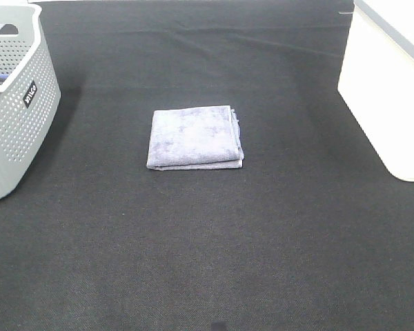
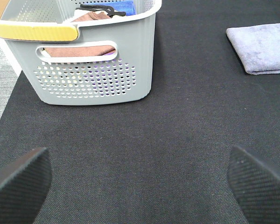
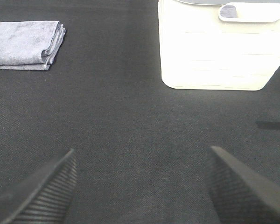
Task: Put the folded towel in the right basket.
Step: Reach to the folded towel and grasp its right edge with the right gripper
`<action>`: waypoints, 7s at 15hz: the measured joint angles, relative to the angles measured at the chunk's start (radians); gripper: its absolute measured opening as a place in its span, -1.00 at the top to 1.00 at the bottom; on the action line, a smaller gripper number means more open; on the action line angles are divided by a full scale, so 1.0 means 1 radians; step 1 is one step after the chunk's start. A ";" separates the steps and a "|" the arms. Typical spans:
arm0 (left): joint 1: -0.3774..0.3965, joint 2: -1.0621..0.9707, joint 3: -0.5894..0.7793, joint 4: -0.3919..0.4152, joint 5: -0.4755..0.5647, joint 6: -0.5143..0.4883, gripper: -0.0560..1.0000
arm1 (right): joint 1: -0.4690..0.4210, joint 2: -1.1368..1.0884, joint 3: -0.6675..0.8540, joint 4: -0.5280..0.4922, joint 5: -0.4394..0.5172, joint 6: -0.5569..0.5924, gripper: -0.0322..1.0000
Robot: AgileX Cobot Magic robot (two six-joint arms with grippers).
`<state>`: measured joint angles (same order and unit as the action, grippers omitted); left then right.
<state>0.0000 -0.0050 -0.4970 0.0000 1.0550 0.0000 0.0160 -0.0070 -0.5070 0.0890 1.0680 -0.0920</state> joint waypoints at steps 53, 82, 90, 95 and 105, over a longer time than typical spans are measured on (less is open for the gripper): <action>0.000 0.000 0.000 0.000 0.000 0.000 -0.95 | 0.000 0.000 0.000 0.000 0.000 0.000 -0.47; 0.000 0.000 0.000 0.000 0.000 0.000 -0.95 | 0.177 2.154 -1.575 0.201 0.149 -0.053 -0.47; 0.000 0.000 0.000 0.000 0.000 0.000 -0.95 | 0.205 2.513 -1.710 0.514 0.149 -0.136 -0.58; 0.000 0.000 0.000 0.000 0.000 0.000 -0.95 | 0.205 2.646 -1.798 0.575 0.149 -0.172 -0.58; 0.000 0.000 0.000 0.000 0.000 0.000 -0.95 | 0.220 2.704 -1.807 0.709 0.124 -0.238 -0.57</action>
<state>0.0000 -0.0050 -0.4970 0.0000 1.0550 0.0000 0.2360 2.6970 -2.3140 0.7980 1.1920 -0.3300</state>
